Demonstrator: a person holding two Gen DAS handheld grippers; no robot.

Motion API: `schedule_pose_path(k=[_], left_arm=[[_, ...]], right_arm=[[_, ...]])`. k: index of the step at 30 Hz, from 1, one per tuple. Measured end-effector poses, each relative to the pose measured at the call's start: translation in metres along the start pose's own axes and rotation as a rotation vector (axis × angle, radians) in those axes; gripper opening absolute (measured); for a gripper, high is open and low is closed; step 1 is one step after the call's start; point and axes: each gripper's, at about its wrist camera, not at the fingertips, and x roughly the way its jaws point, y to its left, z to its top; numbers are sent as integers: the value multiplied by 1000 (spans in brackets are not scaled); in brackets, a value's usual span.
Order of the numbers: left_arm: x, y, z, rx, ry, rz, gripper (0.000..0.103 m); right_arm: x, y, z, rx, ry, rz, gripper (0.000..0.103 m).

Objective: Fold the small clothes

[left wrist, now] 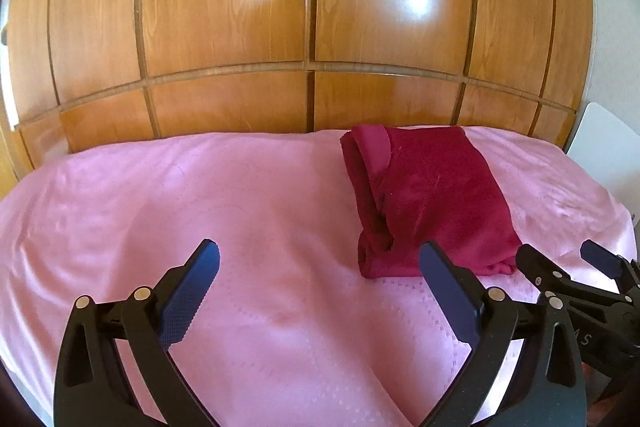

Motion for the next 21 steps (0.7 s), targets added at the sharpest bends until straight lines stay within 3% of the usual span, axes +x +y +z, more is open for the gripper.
schedule_pose_path(k=[21], left_arm=[[-7, 1, 1, -19, -11, 48, 99]], right_arm=[[-4, -2, 0, 2, -9, 6, 101]])
